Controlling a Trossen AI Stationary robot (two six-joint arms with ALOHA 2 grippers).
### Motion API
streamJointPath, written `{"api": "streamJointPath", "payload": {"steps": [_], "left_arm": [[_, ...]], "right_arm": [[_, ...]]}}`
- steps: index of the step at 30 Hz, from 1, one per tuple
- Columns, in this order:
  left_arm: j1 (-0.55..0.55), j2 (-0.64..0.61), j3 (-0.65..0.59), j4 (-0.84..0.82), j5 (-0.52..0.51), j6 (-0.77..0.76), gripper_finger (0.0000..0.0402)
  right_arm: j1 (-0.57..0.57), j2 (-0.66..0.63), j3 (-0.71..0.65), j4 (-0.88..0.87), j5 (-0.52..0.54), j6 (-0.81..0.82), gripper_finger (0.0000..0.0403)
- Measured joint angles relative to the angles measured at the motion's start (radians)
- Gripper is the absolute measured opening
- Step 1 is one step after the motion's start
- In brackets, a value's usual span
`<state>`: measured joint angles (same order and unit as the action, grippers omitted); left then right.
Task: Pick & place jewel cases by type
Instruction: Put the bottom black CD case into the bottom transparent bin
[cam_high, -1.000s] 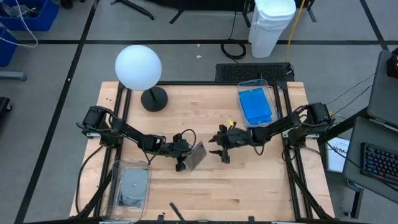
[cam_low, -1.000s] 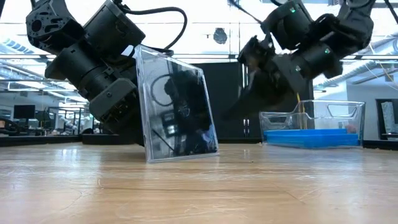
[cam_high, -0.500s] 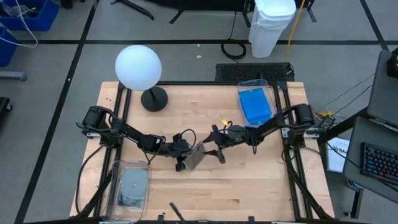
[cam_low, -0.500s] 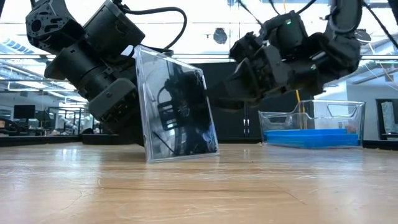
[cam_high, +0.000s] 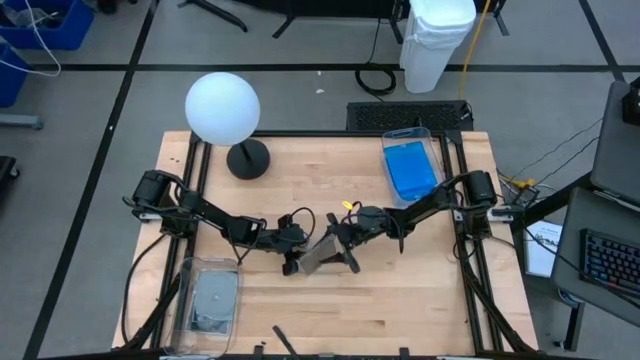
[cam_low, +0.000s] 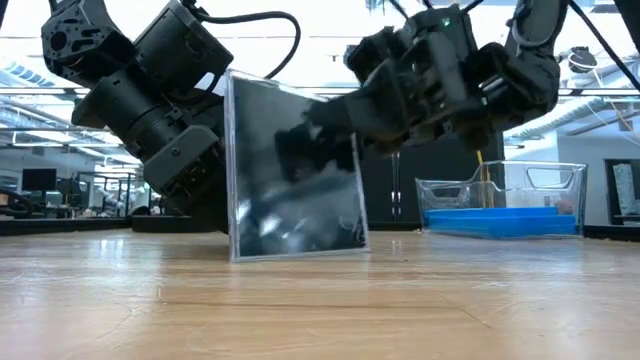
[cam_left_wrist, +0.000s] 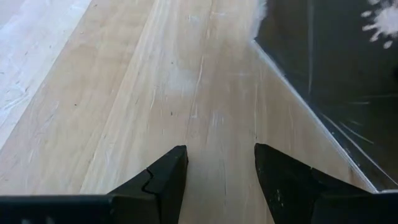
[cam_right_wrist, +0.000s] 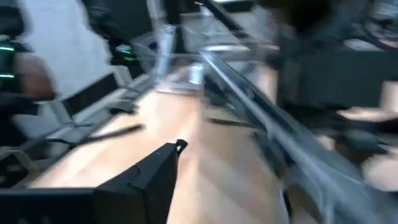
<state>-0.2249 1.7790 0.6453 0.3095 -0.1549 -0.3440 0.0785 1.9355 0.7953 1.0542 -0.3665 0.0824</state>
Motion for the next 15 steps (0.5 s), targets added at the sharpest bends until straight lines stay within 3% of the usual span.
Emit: {"api": "streamJointPath", "payload": {"steps": [8,11,15], "left_arm": [[0.0,0.0,0.0,0.0,-0.001,0.0,0.0195],[0.0,0.0,0.0,0.0,-0.002,0.002,0.0195],[0.002,0.0,-0.002,0.011,-0.003,0.059,0.0195]], "right_arm": [[0.056,-0.013,0.0,0.016,-0.184,-0.047,0.0089],[0.074,-0.016,0.001,0.007,-0.189,-0.097,0.0027],[0.091,-0.016,0.001,0.012,-0.189,-0.128,0.0021]]}}
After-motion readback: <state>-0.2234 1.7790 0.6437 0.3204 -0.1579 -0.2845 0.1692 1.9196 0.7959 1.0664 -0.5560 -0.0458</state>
